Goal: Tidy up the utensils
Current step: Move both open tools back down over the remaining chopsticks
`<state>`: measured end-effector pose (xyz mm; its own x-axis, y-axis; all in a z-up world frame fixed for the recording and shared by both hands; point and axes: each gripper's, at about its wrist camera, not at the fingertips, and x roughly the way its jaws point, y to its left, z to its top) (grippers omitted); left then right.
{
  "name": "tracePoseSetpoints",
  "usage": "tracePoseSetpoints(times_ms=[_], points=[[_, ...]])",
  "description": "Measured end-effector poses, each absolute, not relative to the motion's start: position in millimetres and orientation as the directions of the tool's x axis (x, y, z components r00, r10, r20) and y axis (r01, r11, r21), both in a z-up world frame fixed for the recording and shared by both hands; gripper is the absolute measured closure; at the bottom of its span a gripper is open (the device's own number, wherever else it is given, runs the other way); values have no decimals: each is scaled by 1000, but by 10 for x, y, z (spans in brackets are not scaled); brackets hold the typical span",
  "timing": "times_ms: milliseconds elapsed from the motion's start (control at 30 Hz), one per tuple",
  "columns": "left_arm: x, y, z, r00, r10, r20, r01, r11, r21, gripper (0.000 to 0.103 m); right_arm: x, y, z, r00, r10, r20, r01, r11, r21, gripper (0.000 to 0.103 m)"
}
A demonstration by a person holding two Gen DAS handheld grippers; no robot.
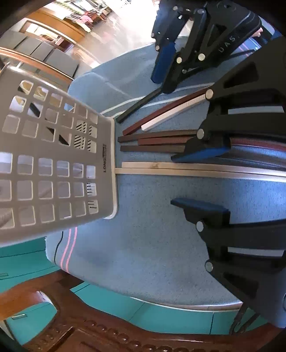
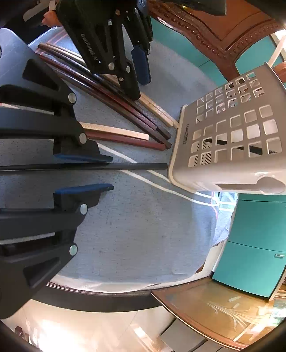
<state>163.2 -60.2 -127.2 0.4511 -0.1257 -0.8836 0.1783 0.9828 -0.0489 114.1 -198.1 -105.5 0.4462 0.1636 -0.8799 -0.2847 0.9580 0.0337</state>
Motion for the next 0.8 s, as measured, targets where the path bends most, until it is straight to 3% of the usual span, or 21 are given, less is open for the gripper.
tracePoseSetpoints(times_ms=[100,167,533,800], points=[[1568,-598,-1240,448,-142,-883,179,982,-67,71,1151,-1975,-1056,445,168,-880,-283,958,41,82],[1537,-612,-1230,442,-156,-884,194,978,-75,90,1150,-1985,-1058,443,172,-880,-282,958,46,82],[1512,-466,-1039,465,-237,-853,189,968,-166,90,1140,-2053,-1055,435,187,-881,-276,959,67,75],[1624,-388,-1127,450,-174,-876,154,981,-116,84,1140,-2014,-1058,445,165,-880,-271,962,43,74]])
